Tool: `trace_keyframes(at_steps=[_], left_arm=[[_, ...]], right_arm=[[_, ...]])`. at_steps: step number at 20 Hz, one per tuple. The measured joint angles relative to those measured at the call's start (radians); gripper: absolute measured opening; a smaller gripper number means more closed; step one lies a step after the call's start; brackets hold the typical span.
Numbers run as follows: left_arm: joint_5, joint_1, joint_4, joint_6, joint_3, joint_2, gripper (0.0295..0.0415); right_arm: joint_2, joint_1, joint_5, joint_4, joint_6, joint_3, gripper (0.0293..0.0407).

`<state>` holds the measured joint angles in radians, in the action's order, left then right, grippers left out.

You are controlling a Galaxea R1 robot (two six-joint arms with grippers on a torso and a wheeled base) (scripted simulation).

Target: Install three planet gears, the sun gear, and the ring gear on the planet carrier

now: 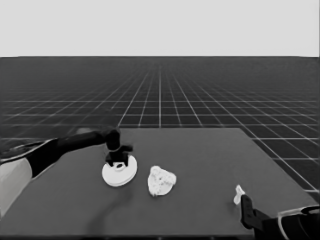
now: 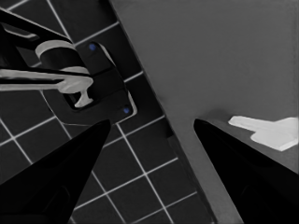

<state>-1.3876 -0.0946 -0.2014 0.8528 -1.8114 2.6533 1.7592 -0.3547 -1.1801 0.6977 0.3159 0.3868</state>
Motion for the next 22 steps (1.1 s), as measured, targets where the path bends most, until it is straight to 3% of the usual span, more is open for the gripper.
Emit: trace_keyframes(at_steps=[4,5,6,14,17,22], left_arm=[[0.005,-0.005,-0.003,-0.004,-0.009,0.004,0.0385],[0.006,-0.005,-0.004,-0.004,-0.009,0.004,0.0351],[0.006,-0.005,-0.004,-0.004,-0.009,0.004,0.0348],[0.006,-0.005,-0.004,-0.004,-0.01,0.004,0.0348],[-0.096,0.135,0.096,0.048,0.109,-0.046,0.0348],[-0.118,0.172,0.126,0.049,0.112,-0.048,0.0348]], right_arm=[[0.0,0.0,0.0,0.0,0.0,0.0,0.0385],[0.0,0.0,0.0,0.0,0.0,0.0,0.0385],[0.0,0.0,0.0,0.0,0.0,0.0,0.0385],[0.0,0.0,0.0,0.0,0.0,0.0,0.0385],[0.0,0.0,0.0,0.0,0.0,0.0,0.0385],[0.0,0.0,0.0,0.0,0.0,0.0,0.0385]])
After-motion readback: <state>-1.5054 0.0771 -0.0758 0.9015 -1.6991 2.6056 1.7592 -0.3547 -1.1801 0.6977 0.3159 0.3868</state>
